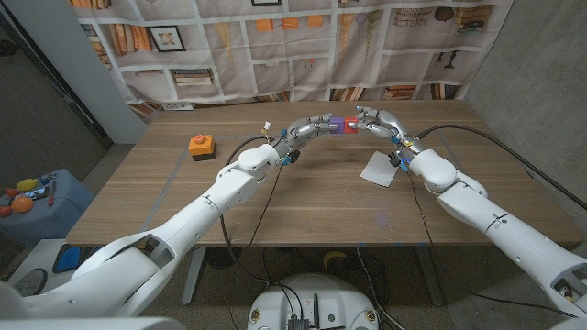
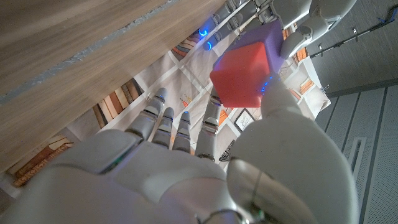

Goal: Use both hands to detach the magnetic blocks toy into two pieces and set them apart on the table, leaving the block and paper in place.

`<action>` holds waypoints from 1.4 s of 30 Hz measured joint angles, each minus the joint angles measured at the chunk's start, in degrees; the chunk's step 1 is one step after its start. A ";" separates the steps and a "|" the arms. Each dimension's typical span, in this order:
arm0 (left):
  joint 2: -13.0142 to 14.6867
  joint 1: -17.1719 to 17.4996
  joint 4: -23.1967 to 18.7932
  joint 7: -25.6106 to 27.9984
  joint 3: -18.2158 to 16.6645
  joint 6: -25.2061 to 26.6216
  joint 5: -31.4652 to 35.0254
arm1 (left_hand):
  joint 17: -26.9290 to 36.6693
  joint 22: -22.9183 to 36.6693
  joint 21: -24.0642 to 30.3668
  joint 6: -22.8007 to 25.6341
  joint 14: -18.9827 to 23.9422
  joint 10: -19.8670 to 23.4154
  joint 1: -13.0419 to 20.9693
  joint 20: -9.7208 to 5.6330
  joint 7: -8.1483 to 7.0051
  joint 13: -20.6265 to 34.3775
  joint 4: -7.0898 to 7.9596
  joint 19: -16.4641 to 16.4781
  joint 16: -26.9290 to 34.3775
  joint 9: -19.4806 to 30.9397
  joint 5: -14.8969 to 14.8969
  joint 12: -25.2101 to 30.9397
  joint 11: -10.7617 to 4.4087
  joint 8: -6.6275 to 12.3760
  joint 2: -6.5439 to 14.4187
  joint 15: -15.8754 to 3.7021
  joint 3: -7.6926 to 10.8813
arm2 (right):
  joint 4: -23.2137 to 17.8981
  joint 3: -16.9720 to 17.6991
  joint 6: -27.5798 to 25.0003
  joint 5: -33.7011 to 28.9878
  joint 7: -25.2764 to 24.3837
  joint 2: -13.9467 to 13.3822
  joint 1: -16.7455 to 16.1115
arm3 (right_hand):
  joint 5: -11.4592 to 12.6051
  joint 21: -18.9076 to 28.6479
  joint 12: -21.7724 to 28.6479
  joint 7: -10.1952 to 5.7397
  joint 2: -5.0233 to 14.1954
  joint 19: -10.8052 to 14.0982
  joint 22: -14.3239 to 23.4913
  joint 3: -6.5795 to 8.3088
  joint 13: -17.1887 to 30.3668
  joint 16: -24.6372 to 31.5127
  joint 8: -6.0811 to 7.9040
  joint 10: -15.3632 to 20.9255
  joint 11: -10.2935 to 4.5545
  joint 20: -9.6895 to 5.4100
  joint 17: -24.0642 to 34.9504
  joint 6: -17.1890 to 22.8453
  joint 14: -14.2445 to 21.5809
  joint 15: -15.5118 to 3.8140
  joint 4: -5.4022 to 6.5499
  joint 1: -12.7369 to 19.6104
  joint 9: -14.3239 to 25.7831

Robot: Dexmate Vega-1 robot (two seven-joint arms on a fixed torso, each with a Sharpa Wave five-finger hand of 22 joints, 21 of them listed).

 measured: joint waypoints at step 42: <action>11.91 -1.97 -11.59 1.30 0.94 8.34 10.69 | 0.00 0.00 0.00 0.00 0.00 -0.31 0.00 0.00 0.00 0.00 0.00 0.00 0.00 0.00 0.23 0.00 0.31 0.00 0.00 0.00 -0.48 | -6.13 -0.56 -10.36 -5.61 1.81 -5.05 1.94 | -0.39 0.00 -0.38 0.09 0.00 0.30 0.31 -0.69 0.00 0.42 0.66 0.69 -0.08 -0.31 0.67 0.09 0.19 -0.20 0.29 0.01 -0.83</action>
